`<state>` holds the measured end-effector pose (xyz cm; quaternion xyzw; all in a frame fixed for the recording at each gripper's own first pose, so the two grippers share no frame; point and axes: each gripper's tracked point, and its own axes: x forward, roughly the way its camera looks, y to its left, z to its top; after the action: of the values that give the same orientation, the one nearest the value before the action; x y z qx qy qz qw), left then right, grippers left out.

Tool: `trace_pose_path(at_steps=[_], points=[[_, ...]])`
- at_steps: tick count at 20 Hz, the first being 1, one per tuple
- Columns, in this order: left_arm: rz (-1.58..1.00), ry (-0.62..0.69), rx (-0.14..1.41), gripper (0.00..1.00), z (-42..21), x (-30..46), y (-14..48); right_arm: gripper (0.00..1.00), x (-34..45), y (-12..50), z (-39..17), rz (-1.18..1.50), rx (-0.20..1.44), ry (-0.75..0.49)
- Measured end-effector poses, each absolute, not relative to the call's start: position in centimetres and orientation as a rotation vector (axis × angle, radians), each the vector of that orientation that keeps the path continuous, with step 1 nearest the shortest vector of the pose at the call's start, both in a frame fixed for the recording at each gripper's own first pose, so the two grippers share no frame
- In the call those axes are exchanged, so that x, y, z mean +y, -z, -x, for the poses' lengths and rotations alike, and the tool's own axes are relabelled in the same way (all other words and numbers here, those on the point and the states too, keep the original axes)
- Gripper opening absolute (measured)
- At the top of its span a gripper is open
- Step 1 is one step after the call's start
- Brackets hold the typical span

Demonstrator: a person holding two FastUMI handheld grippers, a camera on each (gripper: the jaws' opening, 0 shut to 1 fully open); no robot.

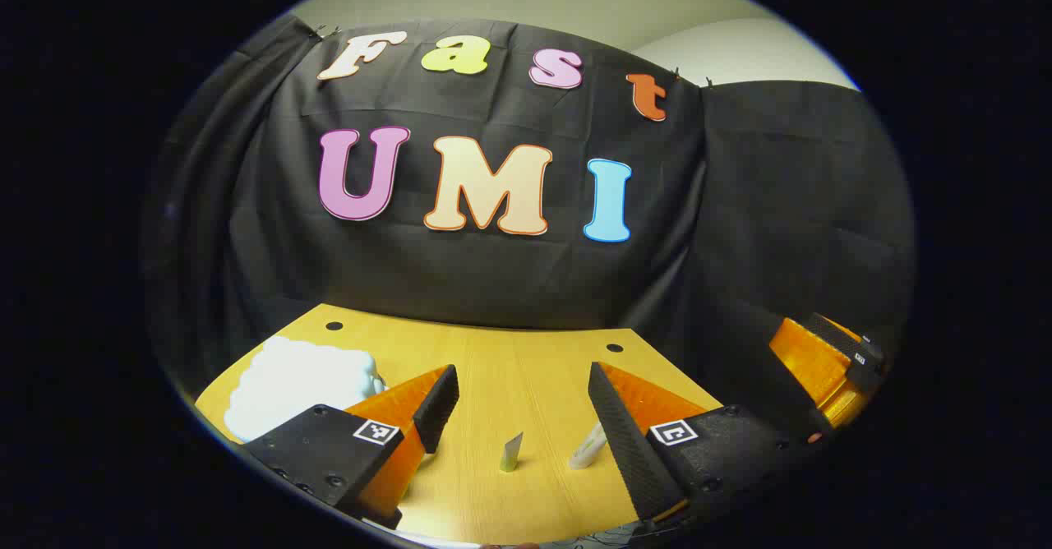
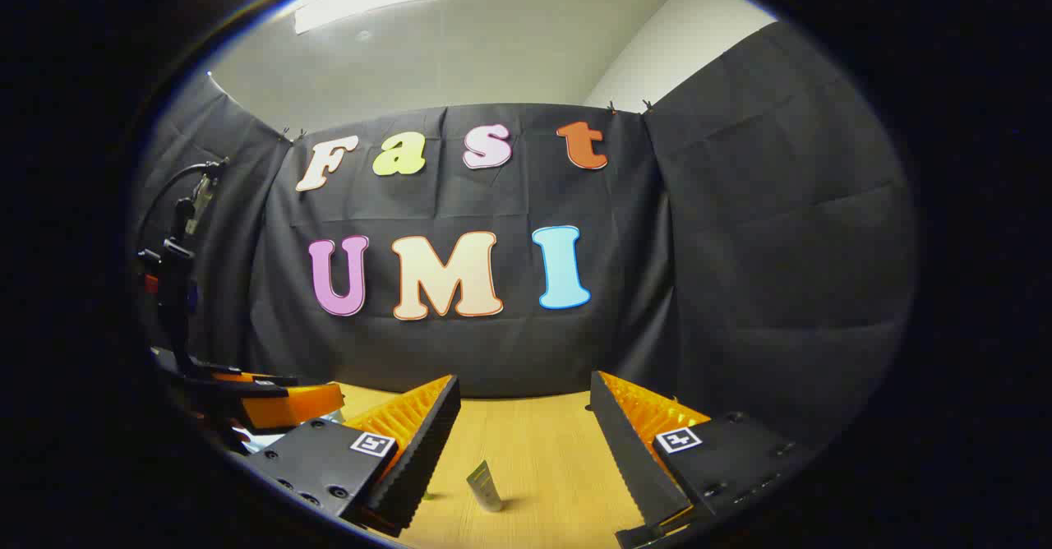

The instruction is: First open the suitcase, pack the skin care products into it, and then close the suitcase.

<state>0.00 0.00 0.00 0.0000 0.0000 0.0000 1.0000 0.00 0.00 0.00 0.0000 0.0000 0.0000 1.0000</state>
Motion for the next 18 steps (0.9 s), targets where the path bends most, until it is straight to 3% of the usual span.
trace_pose_path(at_steps=[9, 18], points=[[0.009, -0.057, 0.029, 0.95, -0.9, 3.5, -0.2, 0.99, 0.3, 0.1, -0.5, -0.001, 0.002, -0.016], [0.117, -0.104, 0.342, 0.95, -4.4, 9.3, 4.2, 0.99, -0.1, 1.1, -0.6, -0.032, 0.023, -0.018]])
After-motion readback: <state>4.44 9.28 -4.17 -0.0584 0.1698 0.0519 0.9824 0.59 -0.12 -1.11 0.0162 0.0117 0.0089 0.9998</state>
